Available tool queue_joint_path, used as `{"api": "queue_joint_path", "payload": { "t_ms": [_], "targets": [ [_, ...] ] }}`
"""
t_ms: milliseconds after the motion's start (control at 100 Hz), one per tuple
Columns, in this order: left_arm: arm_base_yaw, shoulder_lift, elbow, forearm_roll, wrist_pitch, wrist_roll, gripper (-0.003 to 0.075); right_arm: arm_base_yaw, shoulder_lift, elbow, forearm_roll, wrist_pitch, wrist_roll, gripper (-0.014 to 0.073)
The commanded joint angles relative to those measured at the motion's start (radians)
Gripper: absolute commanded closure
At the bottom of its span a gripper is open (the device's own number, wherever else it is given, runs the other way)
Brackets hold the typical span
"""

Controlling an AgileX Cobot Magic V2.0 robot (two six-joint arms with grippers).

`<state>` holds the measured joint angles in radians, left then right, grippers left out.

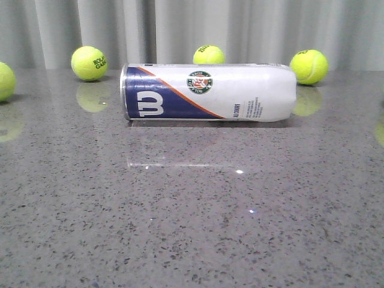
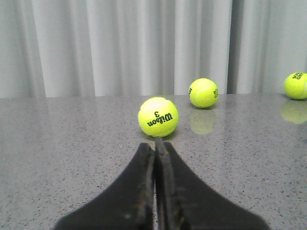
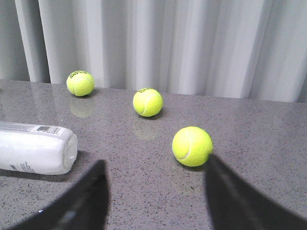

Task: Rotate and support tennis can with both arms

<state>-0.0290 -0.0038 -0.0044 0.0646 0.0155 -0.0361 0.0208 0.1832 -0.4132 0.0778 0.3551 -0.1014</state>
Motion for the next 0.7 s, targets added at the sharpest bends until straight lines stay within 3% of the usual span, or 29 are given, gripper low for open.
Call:
{"api": "queue_joint_path", "payload": {
  "t_ms": [0,170,690],
  "targets": [
    [0.003,-0.04,0.049,-0.007,-0.076,-0.008,0.0741,-0.005,0.01,-0.024,0.004,-0.079,0.001,0.0405],
    [0.003,-0.04,0.049,-0.007,-0.076,-0.008,0.0741,-0.005,0.01,-0.024,0.004,-0.065,0.001,0.0666],
    [0.003,-0.04,0.049,-0.007,-0.077,-0.008,0.0741,-0.005,0.01,-0.024,0.004,-0.064,0.001,0.0662]
  ]
}}
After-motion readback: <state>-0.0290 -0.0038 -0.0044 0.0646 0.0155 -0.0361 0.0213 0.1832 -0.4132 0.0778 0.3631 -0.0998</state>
